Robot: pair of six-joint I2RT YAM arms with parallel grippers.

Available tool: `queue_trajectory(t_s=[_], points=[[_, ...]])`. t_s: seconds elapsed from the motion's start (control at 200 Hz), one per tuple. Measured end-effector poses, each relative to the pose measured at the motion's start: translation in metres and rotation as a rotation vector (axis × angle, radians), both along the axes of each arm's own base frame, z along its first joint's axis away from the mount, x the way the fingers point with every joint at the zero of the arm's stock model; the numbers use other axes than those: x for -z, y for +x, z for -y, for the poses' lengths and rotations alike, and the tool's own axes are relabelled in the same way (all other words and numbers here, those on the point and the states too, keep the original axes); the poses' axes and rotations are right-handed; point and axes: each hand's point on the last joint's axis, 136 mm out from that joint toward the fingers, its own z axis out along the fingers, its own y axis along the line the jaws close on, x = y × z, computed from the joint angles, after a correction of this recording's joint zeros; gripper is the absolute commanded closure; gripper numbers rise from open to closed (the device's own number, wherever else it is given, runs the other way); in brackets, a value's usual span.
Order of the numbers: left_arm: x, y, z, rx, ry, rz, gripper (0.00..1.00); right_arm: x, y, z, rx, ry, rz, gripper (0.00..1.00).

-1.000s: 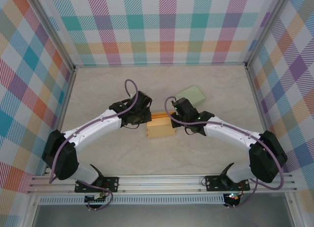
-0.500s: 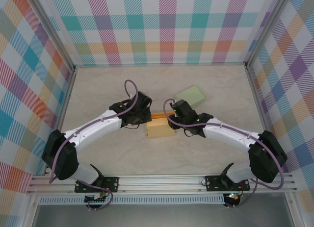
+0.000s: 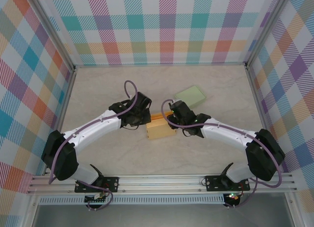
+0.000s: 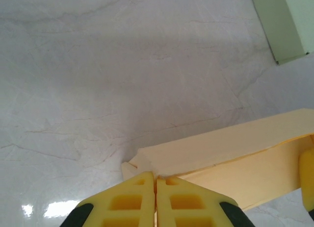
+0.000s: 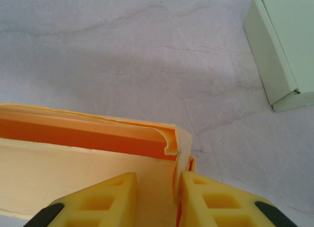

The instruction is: Fold the paper box

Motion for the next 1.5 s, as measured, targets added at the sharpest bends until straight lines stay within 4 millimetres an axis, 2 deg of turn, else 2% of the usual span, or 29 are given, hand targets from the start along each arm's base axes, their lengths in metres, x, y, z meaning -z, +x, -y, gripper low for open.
queue_trajectory(t_s=[0.37, 0.835, 1.225, 1.5], points=[[-0.013, -0.008, 0.000, 0.014, -0.040, -0.001, 0.93, 0.000, -0.001, -0.002, -0.001, -0.004, 0.013, 0.72], [-0.016, -0.008, 0.008, -0.018, -0.101, -0.016, 0.92, 0.000, 0.002, 0.002, 0.030, -0.035, 0.066, 0.73], [-0.010, -0.013, 0.011, -0.043, -0.156, -0.039, 0.96, 0.000, 0.003, 0.005, 0.050, -0.070, 0.092, 0.74], [-0.006, -0.020, 0.009, -0.049, -0.186, -0.043, 1.00, 0.001, 0.004, 0.005, 0.057, -0.072, 0.107, 0.79]])
